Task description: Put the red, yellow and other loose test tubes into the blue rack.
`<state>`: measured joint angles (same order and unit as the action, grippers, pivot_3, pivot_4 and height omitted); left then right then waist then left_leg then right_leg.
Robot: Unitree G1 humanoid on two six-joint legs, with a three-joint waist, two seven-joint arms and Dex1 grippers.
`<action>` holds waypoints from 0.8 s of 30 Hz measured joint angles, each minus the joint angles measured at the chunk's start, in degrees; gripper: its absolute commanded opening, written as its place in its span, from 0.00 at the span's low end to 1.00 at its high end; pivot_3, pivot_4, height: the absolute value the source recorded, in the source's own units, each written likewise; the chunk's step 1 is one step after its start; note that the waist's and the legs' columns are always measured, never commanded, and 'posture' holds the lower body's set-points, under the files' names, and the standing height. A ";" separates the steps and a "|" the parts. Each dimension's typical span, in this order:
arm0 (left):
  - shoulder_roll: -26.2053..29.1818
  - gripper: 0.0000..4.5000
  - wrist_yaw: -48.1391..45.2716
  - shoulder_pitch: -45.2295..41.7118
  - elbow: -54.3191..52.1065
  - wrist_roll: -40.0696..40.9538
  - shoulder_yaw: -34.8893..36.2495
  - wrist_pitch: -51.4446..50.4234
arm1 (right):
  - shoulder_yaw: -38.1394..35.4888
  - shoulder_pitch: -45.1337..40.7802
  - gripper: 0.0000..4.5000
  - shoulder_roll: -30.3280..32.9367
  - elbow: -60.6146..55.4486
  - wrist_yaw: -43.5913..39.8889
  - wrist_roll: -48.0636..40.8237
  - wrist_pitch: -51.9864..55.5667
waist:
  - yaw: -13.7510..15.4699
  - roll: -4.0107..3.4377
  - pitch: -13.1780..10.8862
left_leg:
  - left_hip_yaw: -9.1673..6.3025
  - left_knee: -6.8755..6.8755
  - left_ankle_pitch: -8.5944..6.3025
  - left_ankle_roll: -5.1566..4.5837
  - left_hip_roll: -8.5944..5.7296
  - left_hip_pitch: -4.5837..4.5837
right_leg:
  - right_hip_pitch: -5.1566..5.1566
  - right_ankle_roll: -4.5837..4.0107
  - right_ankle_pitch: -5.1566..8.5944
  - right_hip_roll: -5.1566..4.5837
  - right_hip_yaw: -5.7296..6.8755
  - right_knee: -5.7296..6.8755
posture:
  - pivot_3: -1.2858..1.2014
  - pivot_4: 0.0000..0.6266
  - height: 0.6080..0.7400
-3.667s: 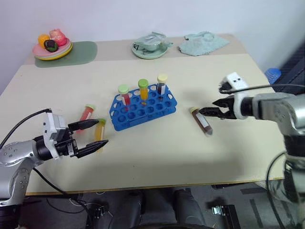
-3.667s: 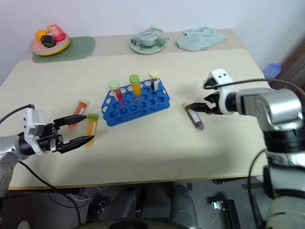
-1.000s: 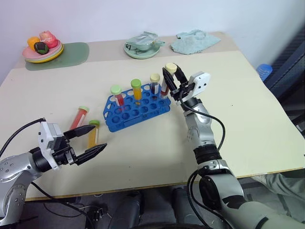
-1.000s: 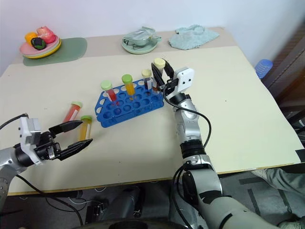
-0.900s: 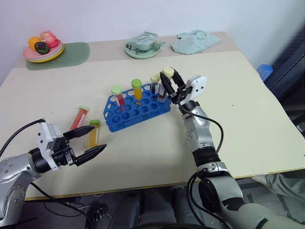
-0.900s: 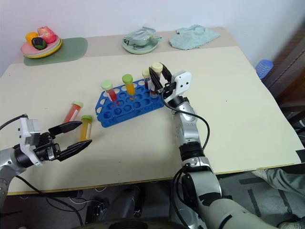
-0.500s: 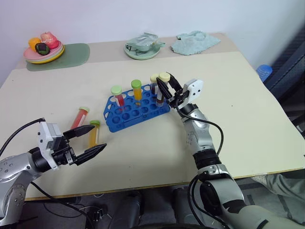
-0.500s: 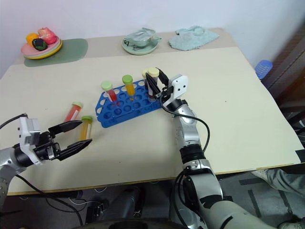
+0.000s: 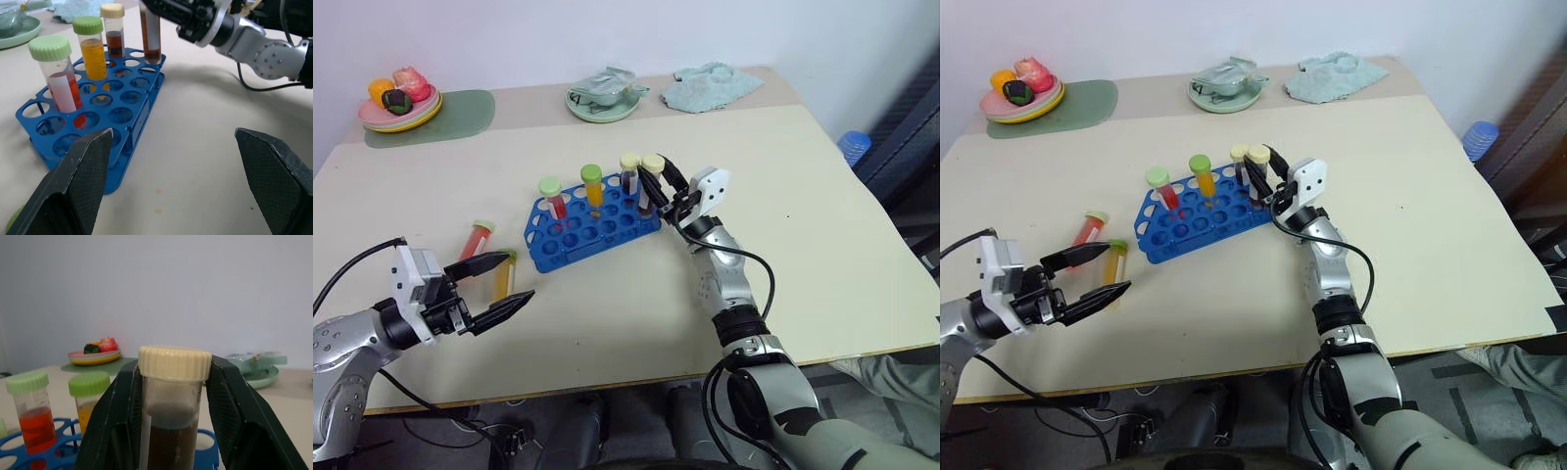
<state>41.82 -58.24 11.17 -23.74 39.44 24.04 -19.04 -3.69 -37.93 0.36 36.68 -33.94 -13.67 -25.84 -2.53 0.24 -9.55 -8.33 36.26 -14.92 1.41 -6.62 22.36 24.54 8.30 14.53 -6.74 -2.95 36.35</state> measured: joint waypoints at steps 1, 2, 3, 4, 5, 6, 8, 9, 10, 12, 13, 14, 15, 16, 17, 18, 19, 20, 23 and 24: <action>0.00 0.92 0.12 -0.04 -0.07 0.02 -0.03 -0.29 | 0.10 -0.01 0.33 -0.05 0.63 0.09 0.17 -0.75 | -0.02 0.00 0.00 | 0.01 0.00 0.00 0.00 0.00 0.00 | 0.00 0.00 0.00 0.00 0.00 0.00 | 0.52 0.24 1.00; 0.00 0.92 0.35 -0.08 -0.08 0.03 -0.03 -0.42 | 0.12 -0.01 0.41 -0.05 1.21 -0.21 0.22 -1.27 | -0.02 0.00 0.00 | 0.01 -0.01 0.00 0.00 0.01 -0.01 | 0.00 0.00 0.00 0.00 0.00 0.00 | 0.52 0.24 1.00; 0.00 0.92 0.48 -0.08 -0.09 0.03 -0.02 -0.50 | 0.12 0.00 0.52 -0.03 1.60 -0.57 0.20 -1.58 | -0.02 0.00 0.00 | 0.02 -0.01 0.00 0.00 0.01 -0.01 | 0.00 0.00 0.00 0.01 0.00 0.00 | 0.52 0.24 1.00; 0.00 0.92 0.62 -0.07 -0.10 0.04 -0.03 -0.59 | 0.01 0.05 0.61 -0.02 1.90 -0.97 -0.05 -1.89 | -0.03 0.00 0.00 | 0.02 -0.01 0.00 0.00 0.02 -0.01 | 0.00 -0.01 -0.01 0.01 0.00 0.00 | 0.52 0.24 1.00; 0.00 0.92 0.82 -0.07 -0.10 0.04 -0.02 -0.69 | -0.07 0.14 0.71 -0.01 1.97 -1.35 -0.19 -2.28 | -0.05 0.00 0.00 | 0.03 -0.01 0.00 0.00 0.02 -0.01 | 0.01 -0.01 -0.01 0.01 0.00 0.00 | 0.52 0.24 1.00; 0.00 0.92 0.98 -0.08 -0.13 0.06 -0.02 -0.74 | -0.07 0.19 0.81 0.02 2.00 -1.50 -0.18 -2.76 | -0.08 0.00 0.00 | 0.03 -0.01 0.00 0.00 0.04 -0.01 | 0.02 -0.01 -0.01 0.02 0.00 0.00 | 0.52 0.24 1.00; -0.06 0.92 1.67 -0.11 -0.46 0.33 0.02 -1.08 | 0.00 0.30 0.99 0.12 2.00 -1.17 0.37 -4.24 | -0.09 0.00 0.00 | 0.04 -0.03 0.00 0.01 0.06 -0.01 | 0.04 -0.02 -0.02 0.04 0.00 0.00 | 0.52 0.24 1.00; -0.18 0.92 2.26 -0.22 -0.95 0.91 0.08 -1.63 | 0.02 0.37 0.99 0.21 2.00 -0.57 1.13 -5.00 | -0.09 0.00 0.00 | 0.05 -0.03 0.01 0.01 0.07 -0.01 | 0.04 -0.03 -0.02 0.04 0.00 0.00 | 0.52 0.24 1.00; -0.29 0.92 2.79 -0.34 -1.28 1.48 0.13 -1.94 | 0.09 0.41 0.99 0.36 2.00 0.12 1.70 -5.51 | -0.09 0.00 0.00 | 0.06 -0.03 0.01 0.01 0.07 -0.01 | 0.04 -0.03 -0.02 0.04 0.00 0.00 | 0.52 0.24 1.00; -0.99 0.92 4.96 -0.79 -1.99 2.60 0.63 -2.87 | 0.64 0.84 0.99 1.52 1.66 0.82 3.20 -5.89 | -0.01 0.01 0.01 | 0.07 -0.02 0.01 0.02 0.07 -0.01 | 0.04 -0.04 -0.03 0.04 0.00 0.00 | 0.52 0.24 1.00; -1.55 0.92 6.71 -0.99 -2.41 2.85 1.01 -3.31 | 1.26 1.45 0.99 2.41 0.78 0.67 3.79 -5.76 | 0.04 0.01 0.01 | 0.08 -0.01 0.01 0.02 0.07 -0.01 | 0.04 -0.04 -0.03 0.04 0.00 -0.01 | 0.52 0.24 1.00; -2.20 0.92 8.99 -1.28 -2.89 2.92 1.53 -3.93 | 1.80 2.38 0.99 3.54 -0.87 0.08 3.94 -5.14 | 0.12 0.01 0.01 | 0.08 -0.01 0.01 0.02 0.06 -0.01 | 0.03 -0.04 -0.03 0.03 0.00 -0.01 | 0.52 0.24 1.00; -2.65 0.92 10.97 -1.55 -3.29 2.90 1.88 -4.39 | 2.02 3.01 0.99 4.52 -2.26 -0.49 3.90 -4.28 | 0.10 0.02 0.01 | 0.08 0.00 0.01 0.02 0.07 -0.01 | 0.03 -0.04 -0.03 0.03 0.00 -0.02 | 0.52 0.24 1.00; -2.93 0.92 13.31 -1.91 -3.80 2.69 2.03 -4.86 | 2.27 3.76 0.99 5.63 -4.34 -1.15 3.76 -2.76 | 0.09 0.02 0.01 | 0.09 -0.01 0.01 0.02 0.07 -0.01 | 0.03 -0.04 -0.03 0.04 0.00 -0.02 | 0.52 0.24 1.00; -3.45 0.92 16.38 -2.13 -4.79 1.91 2.18 -5.68 | 2.79 4.77 0.99 7.10 -7.22 -2.26 3.26 -0.44 | 0.08 0.02 0.01 | 0.09 -0.01 0.01 0.02 0.07 -0.01 | 0.03 -0.04 -0.03 0.03 0.00 -0.01 | 0.52 0.24 1.00; -3.78 0.92 19.22 -2.13 -5.68 0.93 2.23 -6.46 | 3.17 5.73 0.99 8.77 -9.95 -3.59 2.92 1.85 | 0.08 0.03 0.02 | 0.09 -0.01 0.01 0.02 0.08 -0.01 | 0.03 -0.04 -0.03 0.04 -0.01 -0.02 | 0.52 0.24 1.00; -3.87 0.92 22.03 -2.00 -6.51 -0.24 2.22 -7.43 | 3.47 6.84 0.99 10.44 -12.97 -4.96 2.13 4.45 | 0.10 0.03 0.02 | 0.10 -0.01 0.01 0.01 0.08 -0.01 | 0.03 -0.04 -0.03 0.04 -0.01 -0.02 | 0.52 0.24 1.00; -4.03 0.92 25.05 -1.70 -7.72 -1.29 2.27 -8.87 | 3.67 8.45 0.99 12.56 -16.60 -6.40 1.11 7.36 | 0.13 0.03 0.02 | 0.11 -0.02 0.01 0.01 0.08 -0.01 | 0.03 -0.04 -0.03 0.03 -0.02 -0.03 | 0.52 0.24 1.00; -4.48 0.92 31.26 -0.35 -10.37 -1.67 2.92 -13.44 | 3.37 12.07 0.99 18.79 -24.78 -9.76 -1.51 14.99 | 0.32 0.04 0.02 | 0.12 -0.01 -0.08 -0.14 0.08 -0.01 | 0.02 -0.04 -0.03 0.03 -0.02 -0.05 | 0.52 0.24 1.00; -4.68 0.92 33.38 -0.15 -11.56 -0.66 3.54 -15.98 | 3.13 13.76 0.99 21.95 -28.33 -11.67 -3.21 18.25 | 0.41 0.04 0.02 | 0.13 -0.01 -0.14 -0.24 0.08 -0.01 | 0.01 -0.04 -0.03 0.03 -0.02 -0.05 | 0.52 0.24 1.00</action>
<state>37.14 -24.86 11.02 -35.31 38.79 27.58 -35.02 -0.55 -24.17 22.31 8.35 -45.61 -16.88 -7.59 -2.12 0.28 -9.53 -8.20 36.25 -15.06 1.17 -6.54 22.35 24.56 8.26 14.49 -6.71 -2.97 36.31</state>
